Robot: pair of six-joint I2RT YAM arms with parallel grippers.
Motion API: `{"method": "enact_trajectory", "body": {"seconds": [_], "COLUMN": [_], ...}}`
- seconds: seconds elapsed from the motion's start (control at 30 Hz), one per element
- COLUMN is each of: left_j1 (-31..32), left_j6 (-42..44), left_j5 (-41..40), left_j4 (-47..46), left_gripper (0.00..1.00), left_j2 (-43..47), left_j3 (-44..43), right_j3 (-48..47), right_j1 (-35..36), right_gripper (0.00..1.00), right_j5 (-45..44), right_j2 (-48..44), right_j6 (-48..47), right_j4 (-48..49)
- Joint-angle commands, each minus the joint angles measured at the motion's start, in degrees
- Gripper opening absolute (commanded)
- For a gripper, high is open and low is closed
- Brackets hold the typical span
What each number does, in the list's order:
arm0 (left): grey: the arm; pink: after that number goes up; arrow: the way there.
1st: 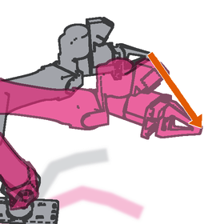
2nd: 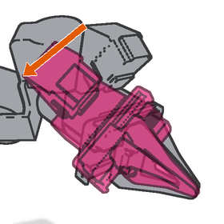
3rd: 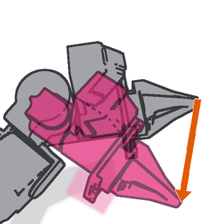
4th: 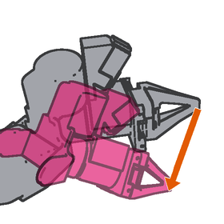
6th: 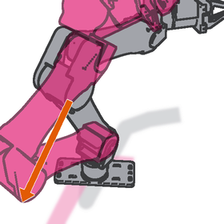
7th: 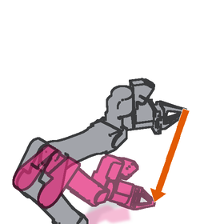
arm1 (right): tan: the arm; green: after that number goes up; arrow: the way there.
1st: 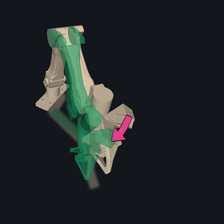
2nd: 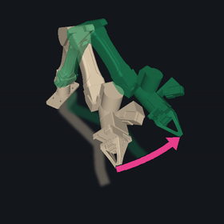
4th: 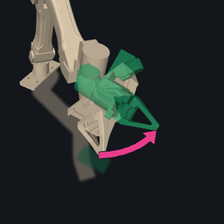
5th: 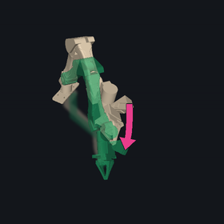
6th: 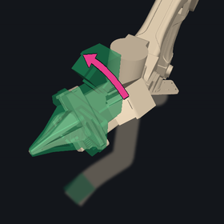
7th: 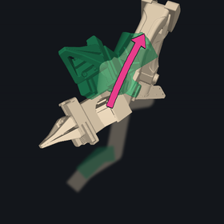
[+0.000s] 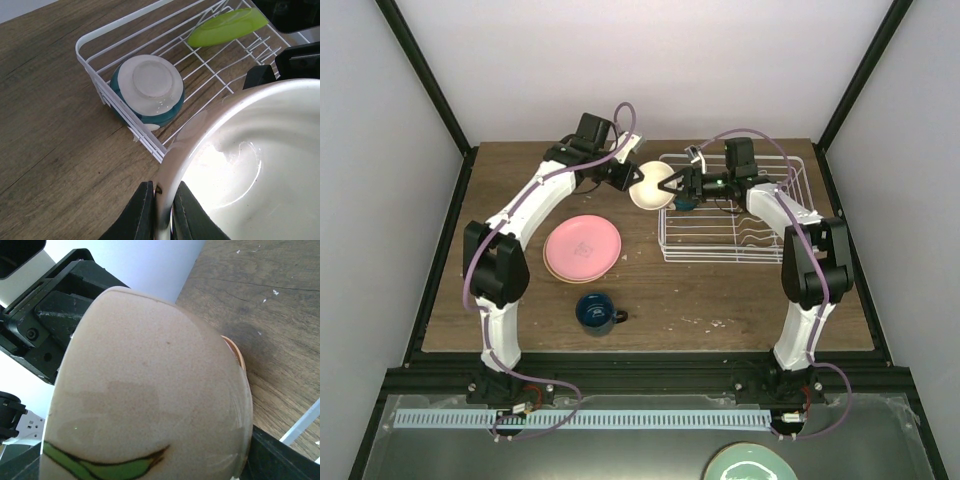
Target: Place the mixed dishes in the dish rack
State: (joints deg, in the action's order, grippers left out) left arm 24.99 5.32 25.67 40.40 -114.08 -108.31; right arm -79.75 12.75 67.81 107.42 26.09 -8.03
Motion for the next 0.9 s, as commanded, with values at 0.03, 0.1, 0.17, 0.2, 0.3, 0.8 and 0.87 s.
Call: {"method": "enact_trajectory", "body": {"seconds": [0.03, 0.1, 0.17, 0.2, 0.3, 0.8, 0.87], "left_j1": [0.1, 0.1, 0.1, 0.1, 0.2, 0.0, -0.2], "left_j6": [-1.3, -1.3, -1.4, -1.3, -1.4, 0.3, 0.3], "left_j5": [3.7, 3.7, 3.9, 3.9, 4.0, 0.8, 0.2], "left_j4": [-3.4, -3.4, -3.5, -3.5, -3.6, -3.2, -3.4], "left_gripper": [0.0, 0.0, 0.0, 0.0, 0.05, 0.89, 0.98], "left_j2": [0.3, 0.2, 0.0, 0.0, 0.0, 2.7, 3.6], "left_j3": [-2.6, -2.6, -2.6, -2.5, -2.2, 1.0, 2.1], "right_j3": [-2.3, -2.2, -2.3, -2.3, -2.5, -7.5, -8.0], "right_j1": [1.4, 1.6, 1.7, 1.7, 1.7, 1.7, 1.6], "right_gripper": [0.75, 0.7, 0.64, 0.62, 0.49, 0.44, 0.45], "right_j5": [3.1, 3.4, 3.7, 3.8, 3.5, -6.1, -8.0], "right_j2": [0.8, 0.8, 0.8, 0.8, 0.6, 0.0, -0.4], "right_j6": [0.5, 0.6, 0.6, 0.6, 0.2, -8.2, -9.5], "right_j4": [1.9, 2.3, 2.4, 2.4, 2.2, -9.5, -11.4]}}
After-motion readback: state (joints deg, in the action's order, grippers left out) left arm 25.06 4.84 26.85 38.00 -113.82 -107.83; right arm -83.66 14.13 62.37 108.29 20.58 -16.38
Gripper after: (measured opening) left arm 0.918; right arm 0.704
